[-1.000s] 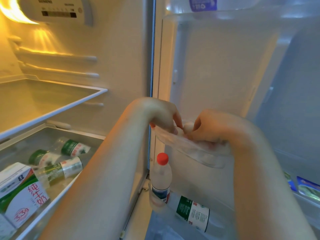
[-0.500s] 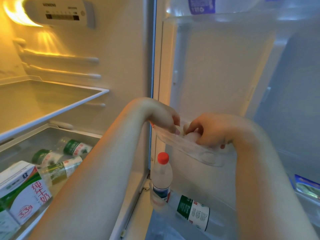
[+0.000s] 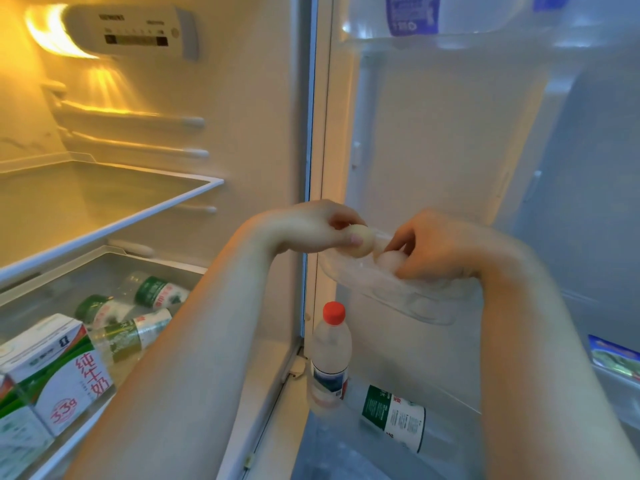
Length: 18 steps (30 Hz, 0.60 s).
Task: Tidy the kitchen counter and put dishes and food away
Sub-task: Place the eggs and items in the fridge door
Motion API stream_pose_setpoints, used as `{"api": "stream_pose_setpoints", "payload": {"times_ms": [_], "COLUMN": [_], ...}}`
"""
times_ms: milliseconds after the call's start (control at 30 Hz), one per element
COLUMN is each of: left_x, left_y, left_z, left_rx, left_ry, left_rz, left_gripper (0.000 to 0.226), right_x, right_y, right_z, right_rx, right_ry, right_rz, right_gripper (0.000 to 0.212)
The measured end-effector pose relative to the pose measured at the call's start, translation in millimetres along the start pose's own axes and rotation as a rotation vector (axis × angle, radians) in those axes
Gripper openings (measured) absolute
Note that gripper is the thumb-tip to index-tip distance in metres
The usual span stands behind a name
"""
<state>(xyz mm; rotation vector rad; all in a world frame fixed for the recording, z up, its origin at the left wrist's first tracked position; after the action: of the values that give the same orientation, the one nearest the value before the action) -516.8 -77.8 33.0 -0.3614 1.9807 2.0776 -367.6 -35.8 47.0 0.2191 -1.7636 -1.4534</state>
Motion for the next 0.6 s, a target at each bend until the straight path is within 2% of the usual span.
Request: {"api": "stream_pose_setpoints", "payload": {"times_ms": [167,367,500,600], "left_x": [13.6,25.5,38.3,52.2], "left_y": [5.4,12.4,21.2,26.8], "left_z": [-3.6,-19.8,-35.0,-51.1], "left_rx": [-0.228,-0.447,-0.602,-0.735], "left_ry": [-0.019,-0.011,0.081,0.195], "left_rz": [-0.231,-0.422,-0.468,-0.532], "left_gripper": [0.017,0.014,0.016,0.016], "right_x": [4.3,19.8,42.5,62.8], "right_y": [3.1,8.4,0.6,-8.0], "right_z": [3.2,15.6,21.6,31.1], "right_rx": [-0.152,-0.445,-0.522,-0.531], "right_ry": [0.056,0.16,0.254,0.323], "right_rz": [0.166,0.282,0.46,0.525], "right_gripper": [0.014,0.019,0.029,0.028]}}
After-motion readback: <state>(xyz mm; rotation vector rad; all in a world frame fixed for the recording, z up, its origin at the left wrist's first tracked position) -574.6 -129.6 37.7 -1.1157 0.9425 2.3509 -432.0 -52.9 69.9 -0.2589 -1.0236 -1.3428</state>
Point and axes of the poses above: each hand's wrist, its own z-axis towards the middle knuckle, its own y-axis out of the back of the hand, x = y × z, the point moved 5 cm from there along z, towards the middle knuckle, and after that the axes turned 12 degrees about z, right-handed, at the moved point
